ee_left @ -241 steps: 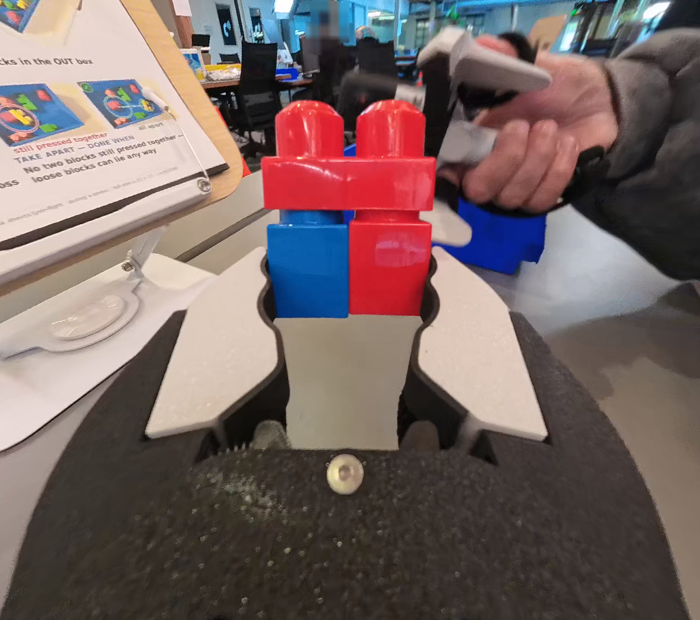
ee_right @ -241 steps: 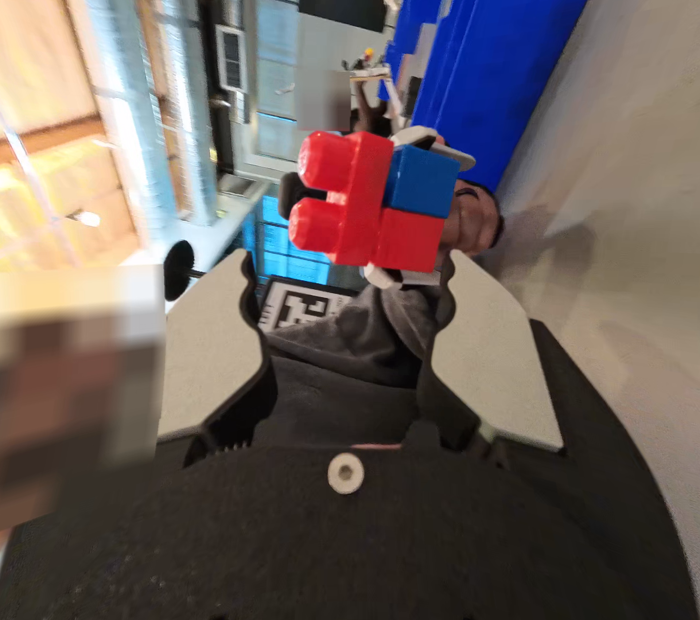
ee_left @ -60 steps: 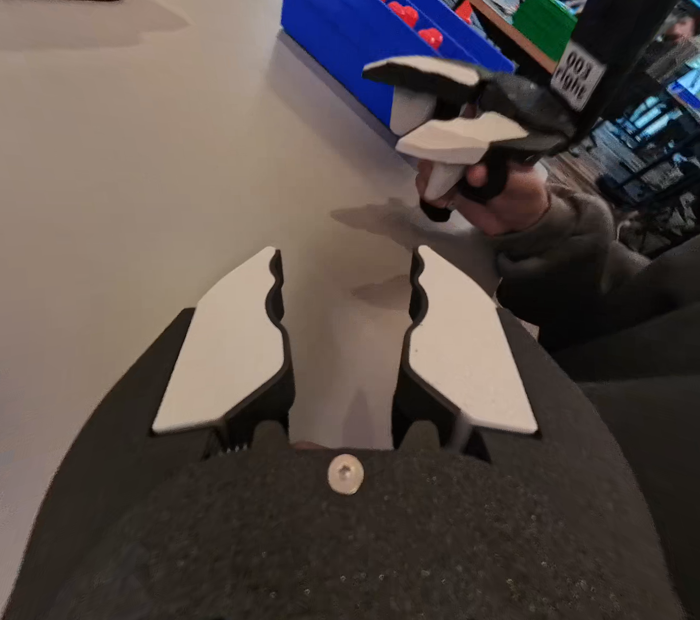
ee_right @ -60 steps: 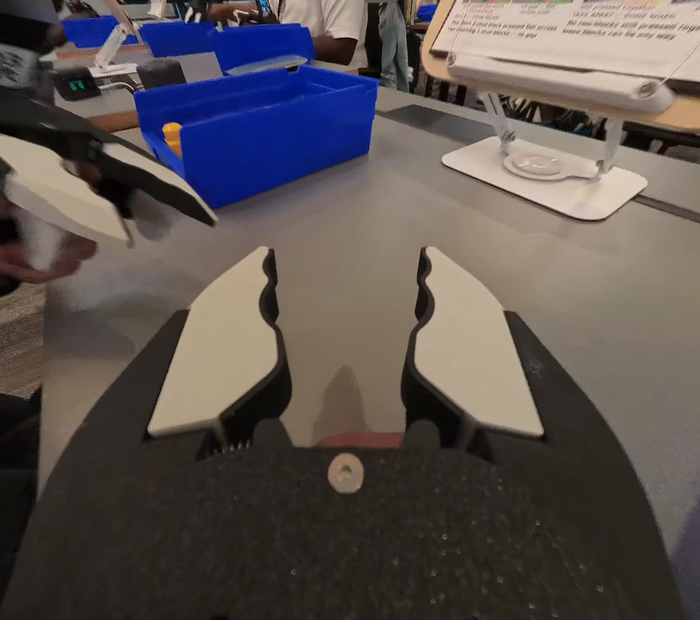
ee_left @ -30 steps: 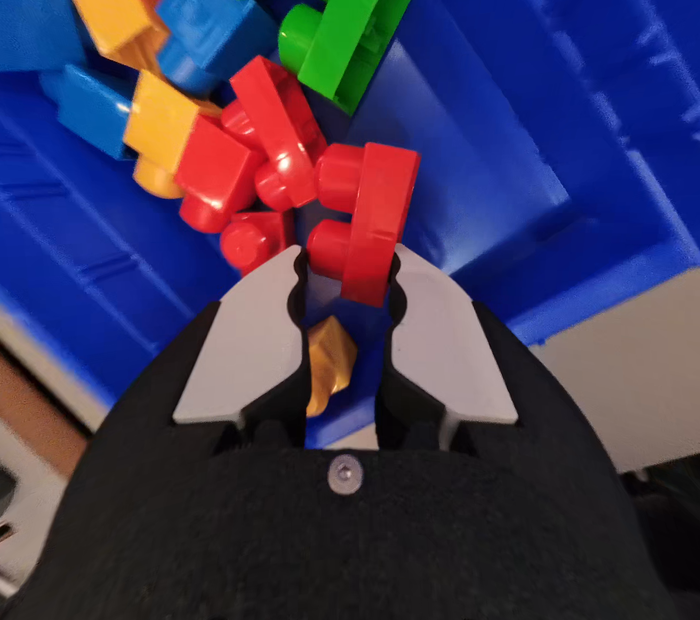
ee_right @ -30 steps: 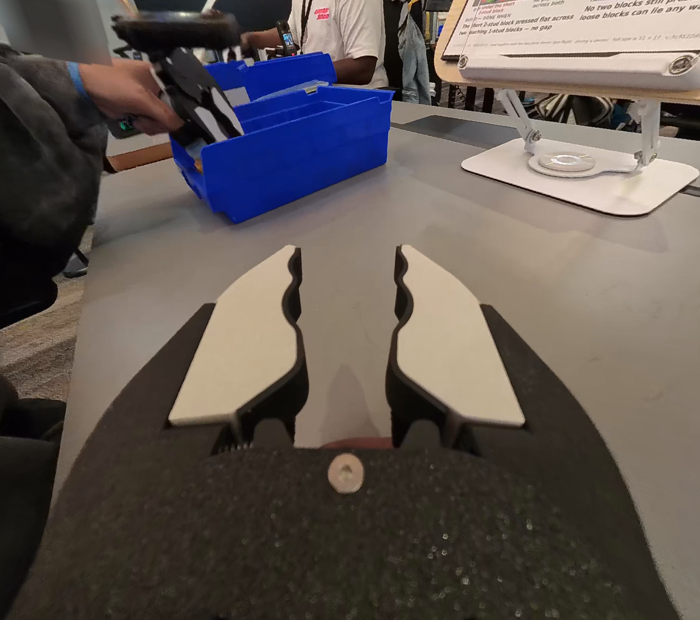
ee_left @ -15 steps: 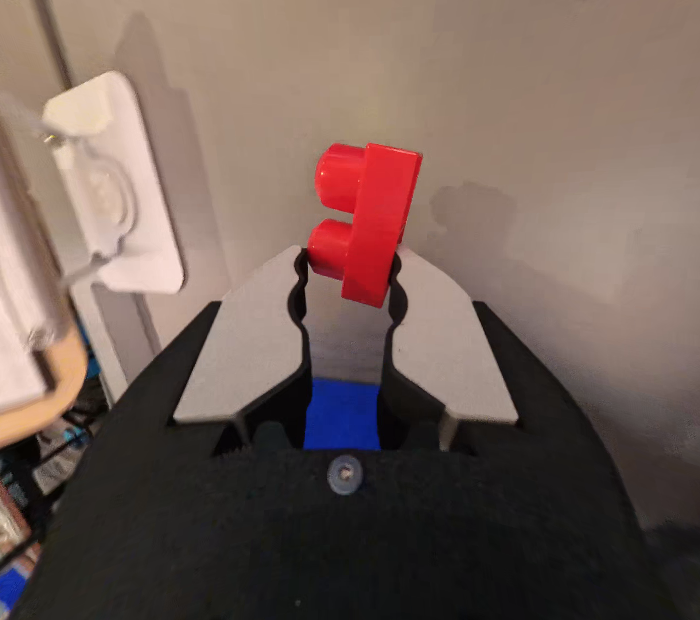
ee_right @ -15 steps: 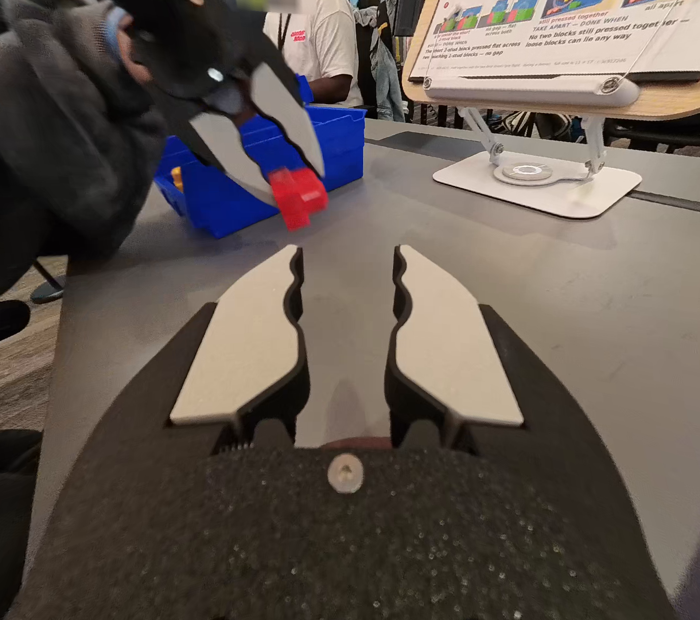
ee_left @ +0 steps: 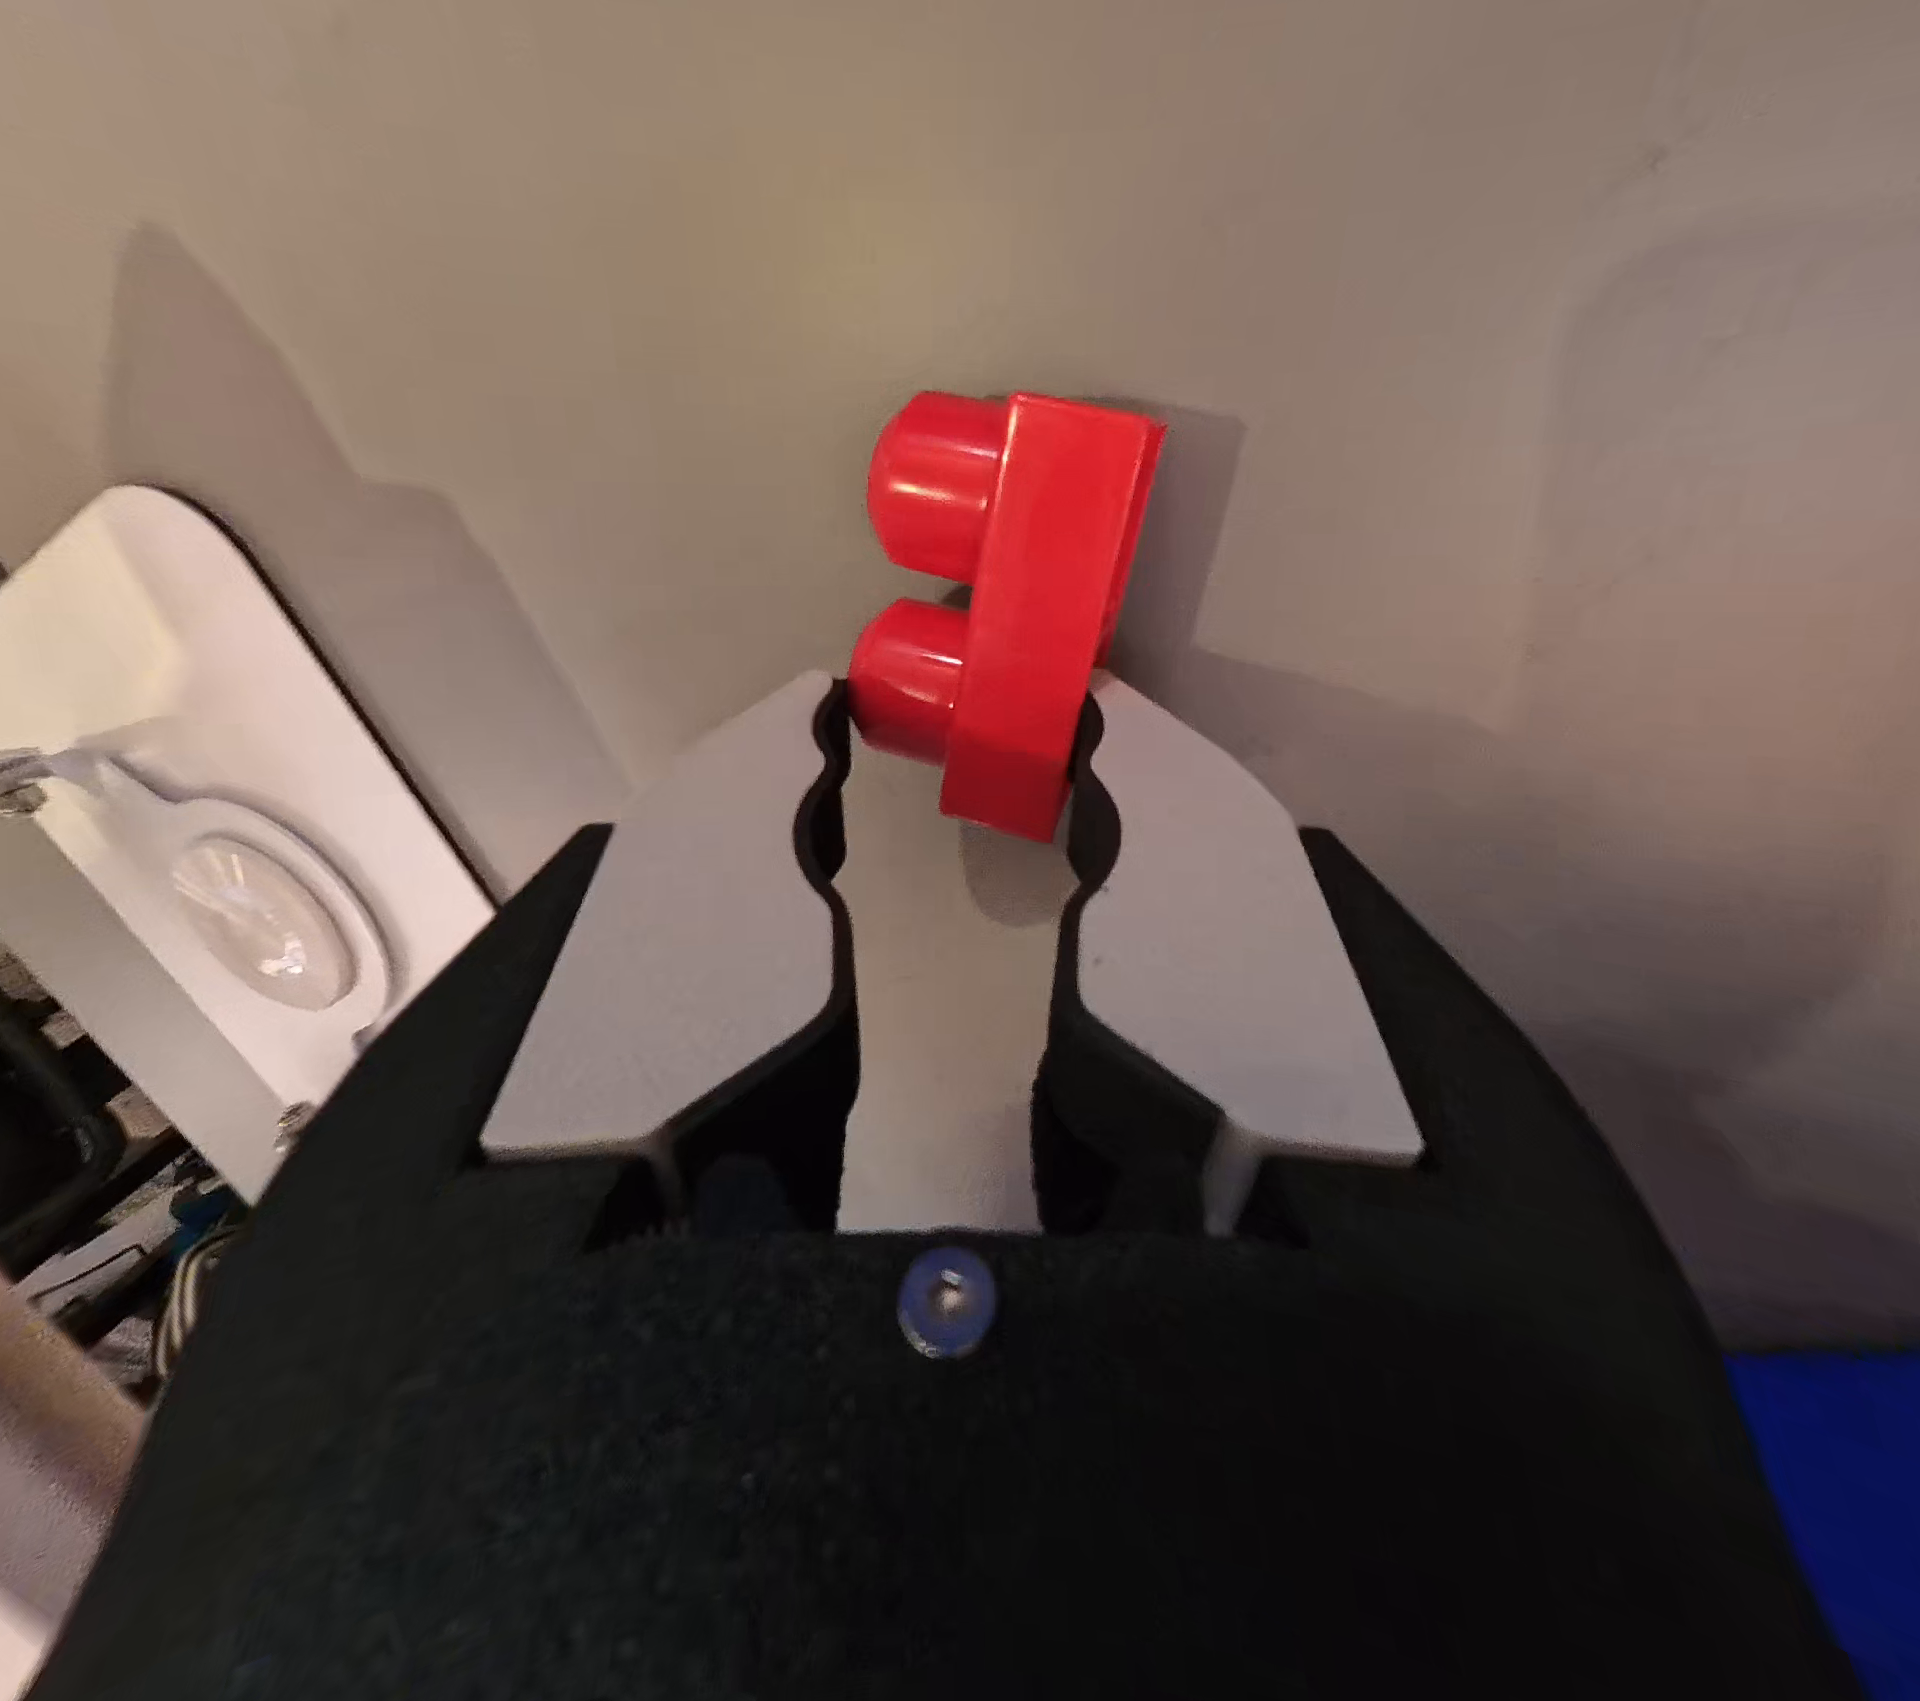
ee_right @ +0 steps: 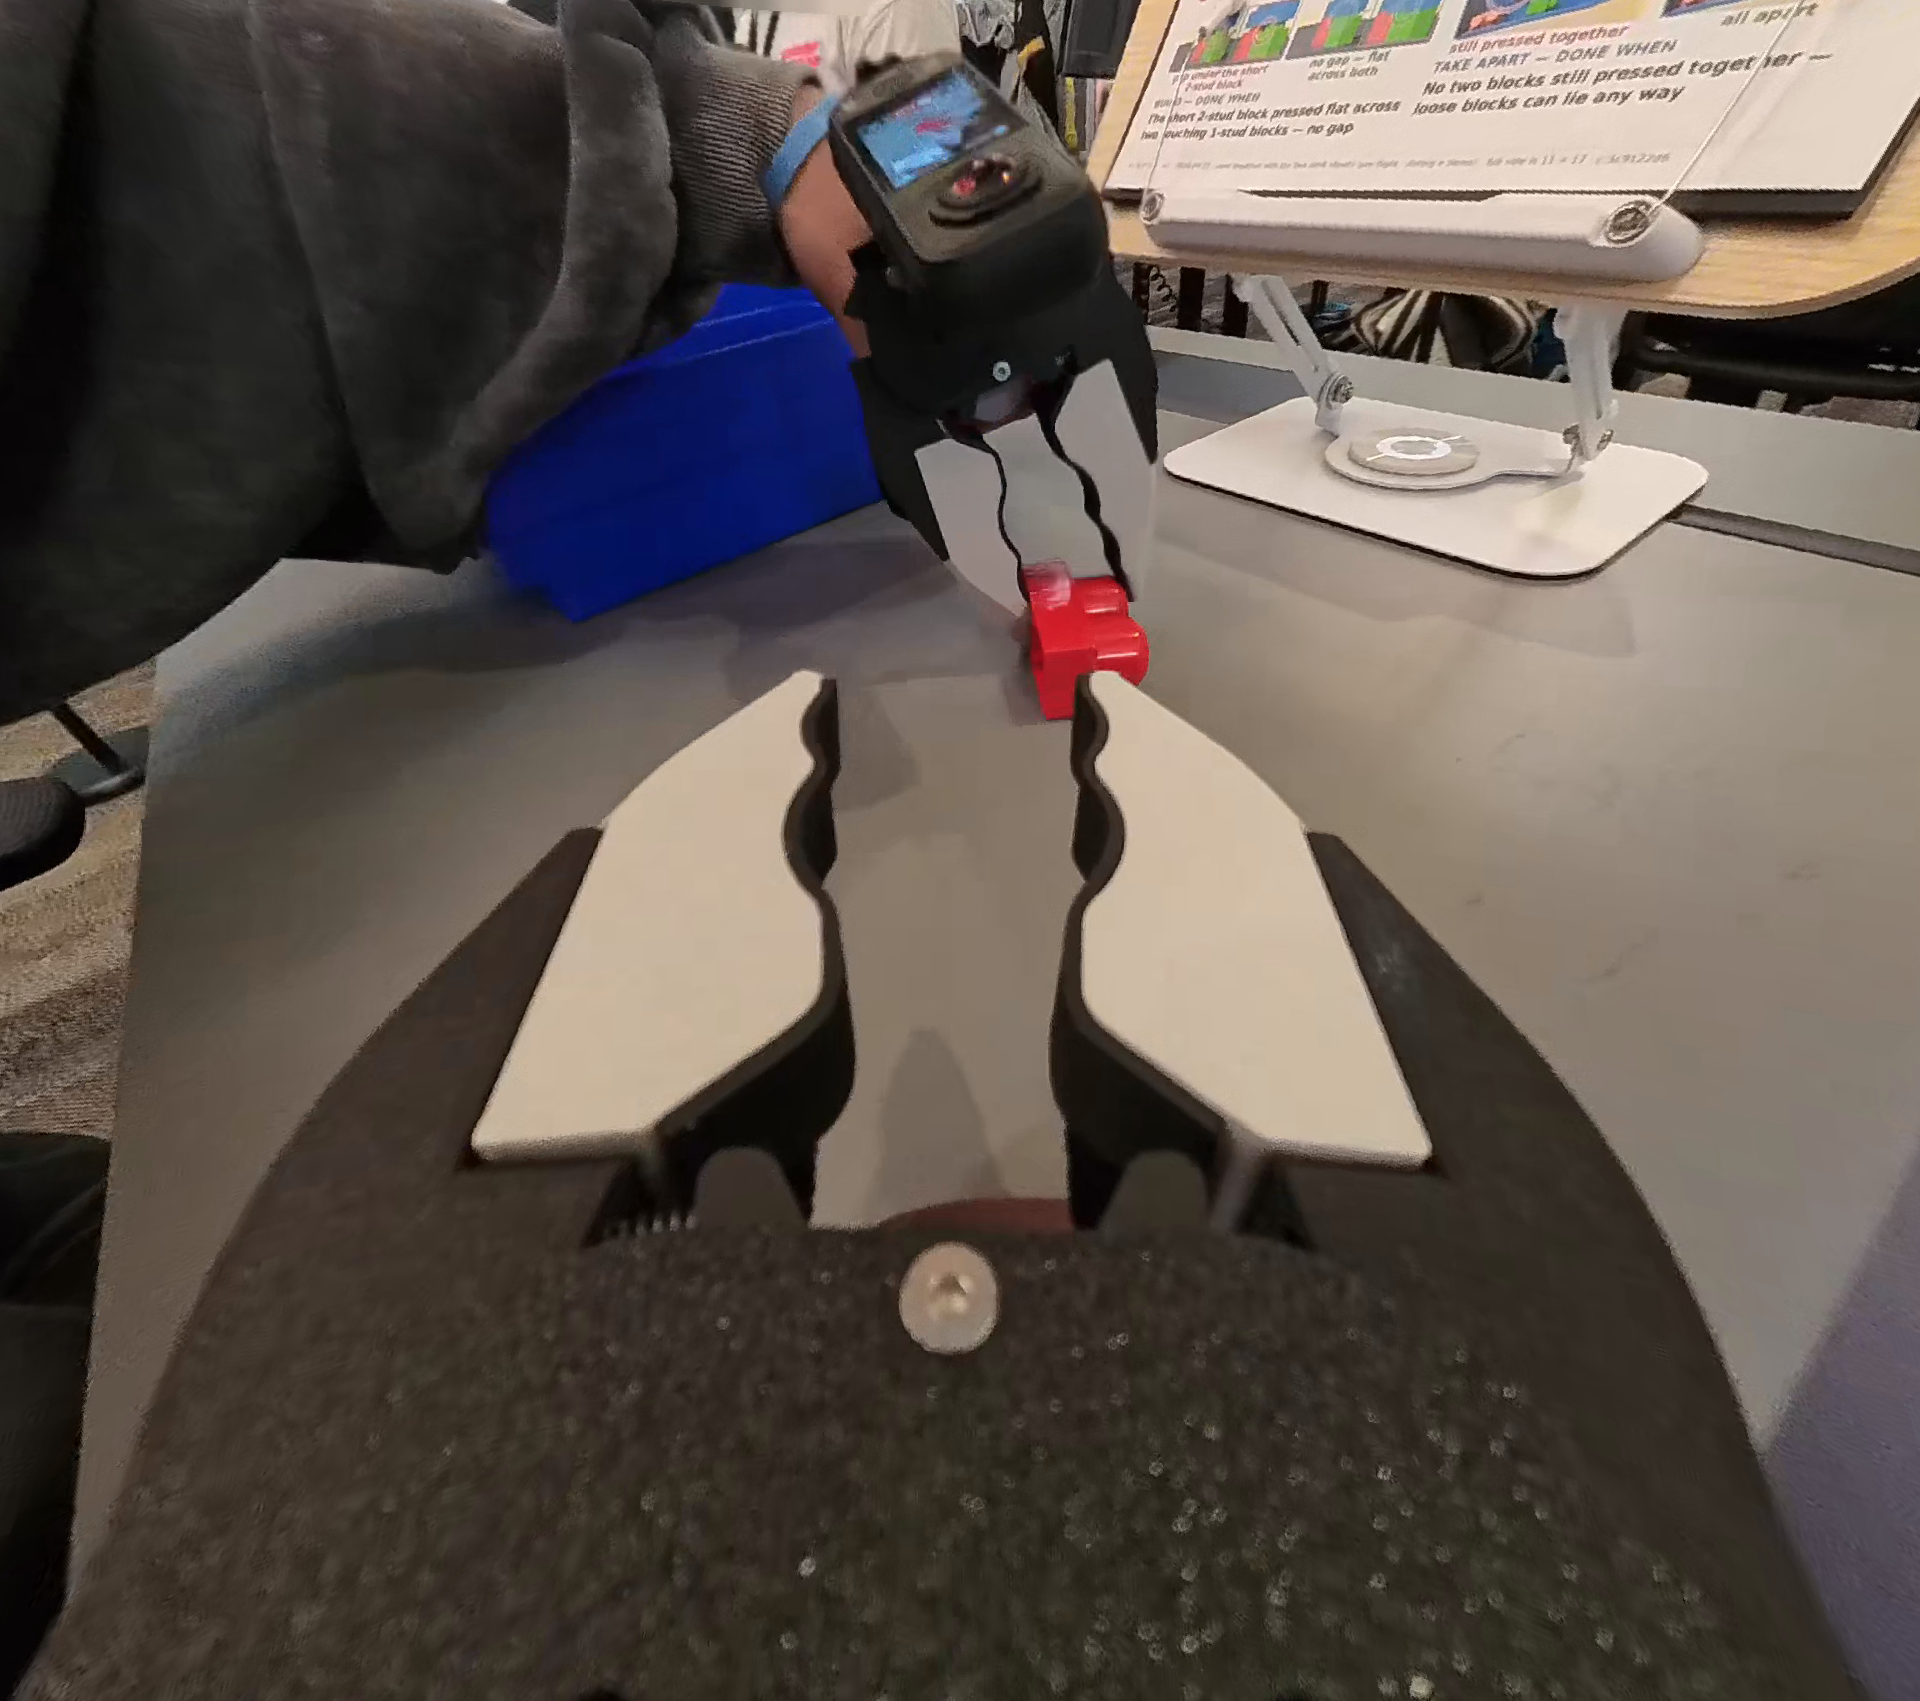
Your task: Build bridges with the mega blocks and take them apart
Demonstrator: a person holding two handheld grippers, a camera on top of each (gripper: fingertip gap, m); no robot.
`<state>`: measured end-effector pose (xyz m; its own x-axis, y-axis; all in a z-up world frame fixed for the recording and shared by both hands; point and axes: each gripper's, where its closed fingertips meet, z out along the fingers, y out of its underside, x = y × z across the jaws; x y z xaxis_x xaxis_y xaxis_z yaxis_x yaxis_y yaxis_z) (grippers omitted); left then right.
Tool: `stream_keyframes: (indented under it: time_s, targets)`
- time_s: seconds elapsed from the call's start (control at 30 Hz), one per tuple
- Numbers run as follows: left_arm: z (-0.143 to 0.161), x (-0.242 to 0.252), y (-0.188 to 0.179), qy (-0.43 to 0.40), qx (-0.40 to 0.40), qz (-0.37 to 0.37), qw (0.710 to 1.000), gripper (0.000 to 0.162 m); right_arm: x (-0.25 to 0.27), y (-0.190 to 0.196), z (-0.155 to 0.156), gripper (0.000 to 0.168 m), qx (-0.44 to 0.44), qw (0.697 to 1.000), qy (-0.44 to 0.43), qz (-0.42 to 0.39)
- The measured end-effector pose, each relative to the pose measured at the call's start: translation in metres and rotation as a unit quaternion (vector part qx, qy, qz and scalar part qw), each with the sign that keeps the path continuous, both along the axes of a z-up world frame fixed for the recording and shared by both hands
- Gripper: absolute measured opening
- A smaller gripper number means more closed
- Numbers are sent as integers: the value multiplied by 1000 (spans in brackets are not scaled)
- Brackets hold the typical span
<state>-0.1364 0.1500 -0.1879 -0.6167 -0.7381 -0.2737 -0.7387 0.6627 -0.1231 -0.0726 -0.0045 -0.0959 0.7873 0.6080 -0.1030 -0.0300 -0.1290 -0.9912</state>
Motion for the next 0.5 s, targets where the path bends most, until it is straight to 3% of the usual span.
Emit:
stream_keyframes:
  time_s: [0.13,0.2,0.23,0.27,0.4,0.5]
  targets:
    - [-2,-2,8,18,-2,36,999,40,0,0,0,43,-3,1000,7,4]
    - [0,-11,12,49,8,77,996,76,-1,-1,1,43,2,1000,5,10]
    - [3,-16,9,58,0,87,995,85,-1,-2,2,43,4,1000,3,11]
    - [10,-21,5,55,-7,88,995,80,-1,-2,1,43,5,1000,1,10]
    - [69,-42,-7,-34,-29,128,991,73,-2,-1,1,43,3,1000,0,10]
    - [132,-74,-10,-152,-49,198,967,70,-1,-1,0,42,-1,1000,4,9]
